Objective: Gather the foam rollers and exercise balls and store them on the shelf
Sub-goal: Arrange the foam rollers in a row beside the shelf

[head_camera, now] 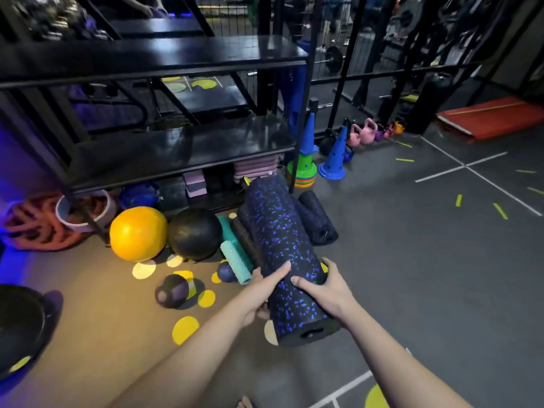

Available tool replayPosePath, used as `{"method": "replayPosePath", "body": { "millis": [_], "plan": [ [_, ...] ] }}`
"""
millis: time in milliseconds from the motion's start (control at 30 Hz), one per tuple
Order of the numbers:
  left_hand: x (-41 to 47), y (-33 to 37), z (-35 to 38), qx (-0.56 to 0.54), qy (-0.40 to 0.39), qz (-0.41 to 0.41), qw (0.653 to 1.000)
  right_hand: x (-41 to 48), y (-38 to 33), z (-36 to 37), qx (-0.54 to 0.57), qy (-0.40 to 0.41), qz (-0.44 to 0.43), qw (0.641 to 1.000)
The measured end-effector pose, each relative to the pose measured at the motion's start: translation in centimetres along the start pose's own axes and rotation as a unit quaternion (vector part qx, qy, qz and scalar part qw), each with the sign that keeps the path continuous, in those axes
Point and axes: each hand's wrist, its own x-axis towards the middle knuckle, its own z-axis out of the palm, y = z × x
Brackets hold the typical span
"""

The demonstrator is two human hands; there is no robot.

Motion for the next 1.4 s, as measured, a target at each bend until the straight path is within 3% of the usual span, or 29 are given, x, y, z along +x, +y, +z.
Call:
{"method": "replayPosePath", "body": {
  "millis": [233,467,567,767,900,1000,1100,1200,1400],
  "plan": [
    [10.9,6.8,0.1,-0.093,0.005,-0.023,0.995,10.4,-3.9,-2.7,-0.052,-0.044,-0.044,0.997],
    [20.8,14.5,-1.8,-0.026,0.02,-0.023,0.999,23.4,-3.9,-3.3,0.108,-0.032,0.081,0.99],
    [26.4,16.7,-2.5,-0.043,0.024,-0.035,0.998,30.4,-4.0,-3.2,0.172,-0.091,0.15,0.969],
    [41.3,20.7,-2.9,-0.078,0.077,-0.053,0.993,49.2,-2.5,-2.0,0.162,-0.214,0.178,0.947],
    [50.2,22.4,-0.3,-0.077,0.146,-0.107,0.981,60.4,-1.9,-3.5,0.113,-0.228,0.192,0.948],
    [56.7,22.3,1.0,-0.002,0.128,-0.115,0.985,67.1,0.1,-5.3,0.043,-0.236,0.192,0.951],
    [62.1,21.8,1.5,0.118,0.133,-0.108,0.978,73.1,2.9,-6.0,-0.146,-0.207,0.18,0.951],
    [67.6,20.3,0.7,0.149,0.159,-0.131,0.967,78.1,5.9,-5.8,-0.253,-0.182,0.197,0.929],
    [76.3,13.7,-3.1,0.205,0.185,-0.191,0.942,87.0,13.5,-1.8,-0.313,-0.15,0.167,0.923]
  ]
}}
